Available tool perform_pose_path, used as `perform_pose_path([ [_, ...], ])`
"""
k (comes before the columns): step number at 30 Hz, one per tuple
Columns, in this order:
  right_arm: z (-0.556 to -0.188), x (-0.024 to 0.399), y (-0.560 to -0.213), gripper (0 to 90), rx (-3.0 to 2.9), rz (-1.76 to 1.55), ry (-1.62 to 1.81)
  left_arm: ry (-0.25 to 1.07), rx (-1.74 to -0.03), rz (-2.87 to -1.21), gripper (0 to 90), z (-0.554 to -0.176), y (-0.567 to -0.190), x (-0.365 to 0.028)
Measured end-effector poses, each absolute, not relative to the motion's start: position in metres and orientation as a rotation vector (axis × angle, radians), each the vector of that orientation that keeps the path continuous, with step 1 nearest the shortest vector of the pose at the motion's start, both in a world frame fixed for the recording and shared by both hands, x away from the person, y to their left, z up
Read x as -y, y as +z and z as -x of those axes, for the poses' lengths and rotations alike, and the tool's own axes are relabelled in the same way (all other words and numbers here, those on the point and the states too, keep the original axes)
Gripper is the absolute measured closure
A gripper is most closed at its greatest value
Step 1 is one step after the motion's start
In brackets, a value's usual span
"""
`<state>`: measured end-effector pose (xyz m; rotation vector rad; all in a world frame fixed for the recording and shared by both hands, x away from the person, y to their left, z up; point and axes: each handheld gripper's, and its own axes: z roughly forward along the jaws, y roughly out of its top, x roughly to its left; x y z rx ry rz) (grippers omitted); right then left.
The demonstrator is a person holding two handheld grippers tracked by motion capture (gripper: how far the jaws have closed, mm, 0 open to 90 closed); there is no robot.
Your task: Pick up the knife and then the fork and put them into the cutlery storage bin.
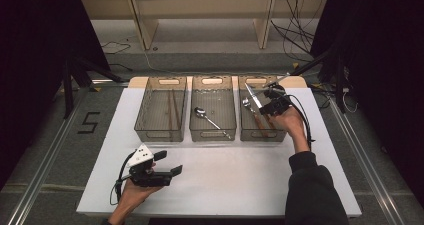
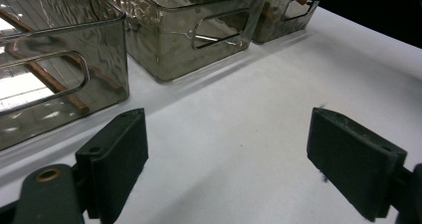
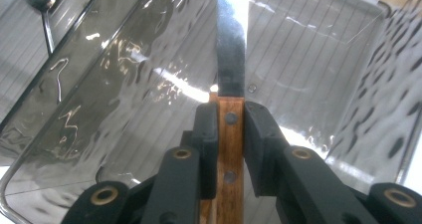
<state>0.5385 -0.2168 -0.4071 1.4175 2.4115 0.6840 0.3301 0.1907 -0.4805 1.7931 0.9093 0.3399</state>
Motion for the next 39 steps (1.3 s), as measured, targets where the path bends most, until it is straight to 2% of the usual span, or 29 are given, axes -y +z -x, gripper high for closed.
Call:
perform_pose_path([
  [15,-0.532,0.215,-0.402,68.9,-2.482,-1.390,0.738,0.341,-0.908,-1.793,16.0,-0.330,-0.480,-0.191],
  [19,-0.526,0.215,-0.402,60.1,-2.471,-1.376,0.775,0.341,-0.908,-1.793,16.0,-0.330,-0.480,-0.191],
  [23,-0.515,0.216,-0.402,51.6,-2.459,-1.359,0.847,0.340,-0.907,-1.793,16.0,-0.330,-0.480,-0.191],
  [30,-0.487,0.219,-0.394,43.9,-2.412,-1.304,1.010,0.345,-0.903,-1.799,16.0,-0.330,-0.481,-0.190],
  [39,-0.452,0.212,-0.390,39.8,-2.399,-1.205,1.148,0.343,-0.907,-1.796,16.0,-0.330,-0.481,-0.189],
])
